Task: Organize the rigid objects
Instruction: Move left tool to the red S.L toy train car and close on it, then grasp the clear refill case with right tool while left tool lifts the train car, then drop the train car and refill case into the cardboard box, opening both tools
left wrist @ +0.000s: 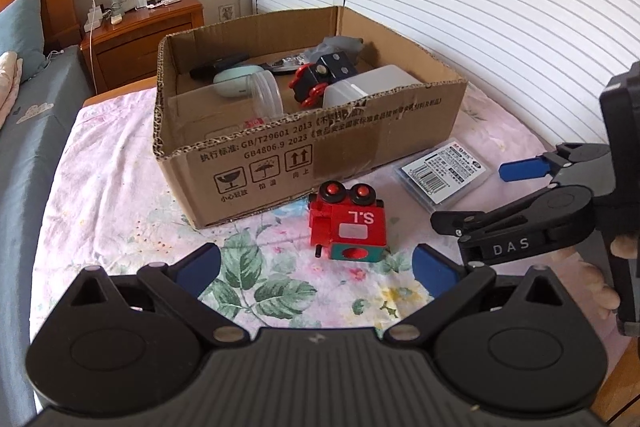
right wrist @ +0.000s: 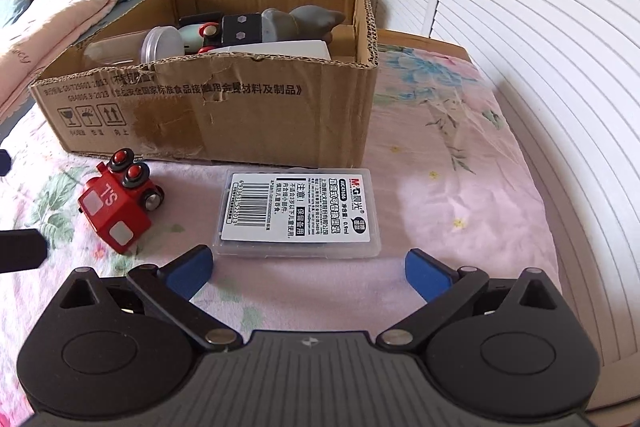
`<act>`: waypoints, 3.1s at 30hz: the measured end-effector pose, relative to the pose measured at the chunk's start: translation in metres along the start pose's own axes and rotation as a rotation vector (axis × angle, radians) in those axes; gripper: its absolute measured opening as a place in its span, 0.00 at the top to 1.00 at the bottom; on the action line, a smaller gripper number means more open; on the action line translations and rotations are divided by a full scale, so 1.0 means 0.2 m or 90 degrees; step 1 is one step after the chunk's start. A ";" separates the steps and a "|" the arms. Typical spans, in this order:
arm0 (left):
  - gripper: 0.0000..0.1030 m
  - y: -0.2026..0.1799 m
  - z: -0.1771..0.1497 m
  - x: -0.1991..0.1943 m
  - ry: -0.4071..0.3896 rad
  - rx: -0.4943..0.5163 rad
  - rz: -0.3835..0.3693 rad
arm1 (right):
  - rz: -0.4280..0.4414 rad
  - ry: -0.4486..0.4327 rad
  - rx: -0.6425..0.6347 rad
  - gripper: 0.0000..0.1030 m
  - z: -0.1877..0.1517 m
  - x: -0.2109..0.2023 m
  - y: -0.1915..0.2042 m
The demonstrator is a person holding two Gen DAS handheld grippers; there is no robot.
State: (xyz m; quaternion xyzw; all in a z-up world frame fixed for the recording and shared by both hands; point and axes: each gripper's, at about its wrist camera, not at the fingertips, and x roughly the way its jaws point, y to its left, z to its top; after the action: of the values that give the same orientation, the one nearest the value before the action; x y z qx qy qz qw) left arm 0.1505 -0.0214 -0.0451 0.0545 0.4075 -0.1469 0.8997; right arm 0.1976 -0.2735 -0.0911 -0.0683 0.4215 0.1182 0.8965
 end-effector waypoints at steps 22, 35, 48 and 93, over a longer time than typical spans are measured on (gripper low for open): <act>0.51 -0.06 0.05 0.24 -0.007 0.018 -0.035 | 0.017 -0.031 -0.022 0.00 -0.05 -0.03 -0.02; 0.51 0.09 -0.03 0.16 0.011 -0.041 0.011 | 0.017 -0.029 -0.022 0.00 0.01 0.02 0.02; 0.51 0.13 -0.03 0.16 0.010 -0.044 0.007 | 0.022 -0.019 -0.037 0.00 0.13 0.11 0.07; 0.51 0.29 0.62 0.15 -0.043 0.078 0.066 | 0.064 -0.096 -0.153 0.10 0.42 -0.43 0.10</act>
State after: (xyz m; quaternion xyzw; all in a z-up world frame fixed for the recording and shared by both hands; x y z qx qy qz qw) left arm 0.2755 0.0013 0.0131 0.1257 0.3634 -0.1265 0.9144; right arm 0.2018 -0.2495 0.0293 -0.1450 0.3389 0.2174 0.9038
